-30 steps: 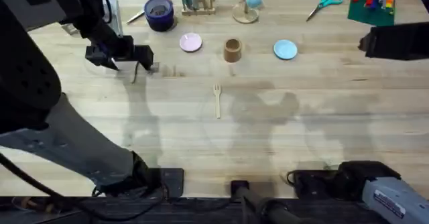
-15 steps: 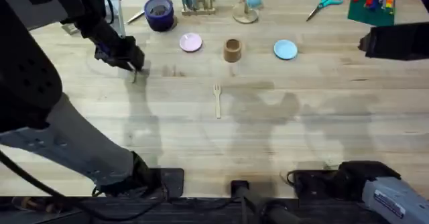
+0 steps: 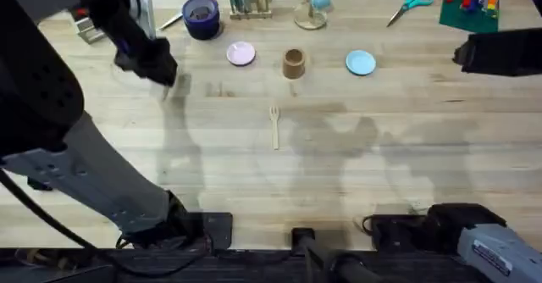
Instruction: Pick up a utensil and set it on the pink plate, then put the other utensil in the container.
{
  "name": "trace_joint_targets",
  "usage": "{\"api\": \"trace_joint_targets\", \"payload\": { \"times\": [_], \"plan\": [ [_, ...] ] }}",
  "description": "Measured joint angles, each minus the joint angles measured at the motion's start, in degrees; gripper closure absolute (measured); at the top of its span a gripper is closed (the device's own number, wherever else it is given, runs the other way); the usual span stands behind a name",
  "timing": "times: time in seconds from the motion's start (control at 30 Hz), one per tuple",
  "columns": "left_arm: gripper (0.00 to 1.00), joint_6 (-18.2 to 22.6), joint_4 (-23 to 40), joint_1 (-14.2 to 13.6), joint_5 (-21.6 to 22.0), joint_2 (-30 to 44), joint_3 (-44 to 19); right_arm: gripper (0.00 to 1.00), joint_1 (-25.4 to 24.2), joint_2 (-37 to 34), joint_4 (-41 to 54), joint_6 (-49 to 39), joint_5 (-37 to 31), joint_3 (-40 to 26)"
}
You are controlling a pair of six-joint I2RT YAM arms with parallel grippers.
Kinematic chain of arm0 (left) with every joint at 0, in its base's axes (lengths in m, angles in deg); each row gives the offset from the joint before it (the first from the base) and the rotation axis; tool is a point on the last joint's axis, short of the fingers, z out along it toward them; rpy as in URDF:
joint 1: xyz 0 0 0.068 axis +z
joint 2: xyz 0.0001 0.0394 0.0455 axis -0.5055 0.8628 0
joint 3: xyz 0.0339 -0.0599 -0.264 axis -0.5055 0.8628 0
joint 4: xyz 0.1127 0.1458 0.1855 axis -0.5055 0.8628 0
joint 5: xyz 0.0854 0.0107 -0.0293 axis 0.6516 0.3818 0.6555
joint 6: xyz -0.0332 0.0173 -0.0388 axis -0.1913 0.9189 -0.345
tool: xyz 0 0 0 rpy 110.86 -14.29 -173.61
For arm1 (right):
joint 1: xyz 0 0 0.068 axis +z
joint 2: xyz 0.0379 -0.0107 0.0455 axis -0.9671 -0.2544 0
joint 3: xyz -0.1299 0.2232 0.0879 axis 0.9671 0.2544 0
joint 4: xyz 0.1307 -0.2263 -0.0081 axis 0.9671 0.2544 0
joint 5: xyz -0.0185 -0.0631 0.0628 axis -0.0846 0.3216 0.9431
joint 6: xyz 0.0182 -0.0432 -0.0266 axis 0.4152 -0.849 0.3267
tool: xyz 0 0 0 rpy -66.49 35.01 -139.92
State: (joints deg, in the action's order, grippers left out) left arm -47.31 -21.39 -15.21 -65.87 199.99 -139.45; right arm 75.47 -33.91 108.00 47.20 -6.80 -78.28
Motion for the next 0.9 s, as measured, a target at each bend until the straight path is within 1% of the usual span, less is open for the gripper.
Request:
{"api": "trace_joint_targets", "payload": {
  "times": [0.1,0.23,0.33,0.5,0.6,0.7,0.77,0.9],
  "plan": [
    [0.960,0.00,4.14,-1.34,-0.14,0.08,-6.59,0.006,0.00,0.00,0.00,0.00,0.00,0.00],
    [0.960,0.00,9.18,-4.20,-0.39,0.08,-15.03,0.006,0.00,0.00,0.00,0.00,0.00,0.00],
    [0.960,-0.01,12.88,-7.17,-0.43,0.08,-20.71,0.005,0.00,0.00,0.01,0.00,0.00,0.00],
    [0.959,-0.24,14.89,-12.49,-0.51,0.08,-27.78,0.006,0.00,0.00,0.02,0.00,0.00,0.00],
    [0.959,-0.57,14.88,-15.56,-0.97,0.08,-29.88,0.006,0.00,0.00,0.00,0.00,0.00,0.00],
    [0.959,-0.83,14.92,-18.44,-1.68,0.08,-30.18,0.006,0.00,0.00,0.00,0.00,0.00,0.00],
    [0.959,-1.14,14.60,-19.94,-1.89,0.08,-30.18,0.006,0.00,0.00,0.00,0.00,0.00,0.00],
    [0.959,-1.62,12.59,-22.06,-1.92,0.08,-30.18,0.005,0.00,0.00,0.00,0.00,0.00,0.00]
  ]
}}
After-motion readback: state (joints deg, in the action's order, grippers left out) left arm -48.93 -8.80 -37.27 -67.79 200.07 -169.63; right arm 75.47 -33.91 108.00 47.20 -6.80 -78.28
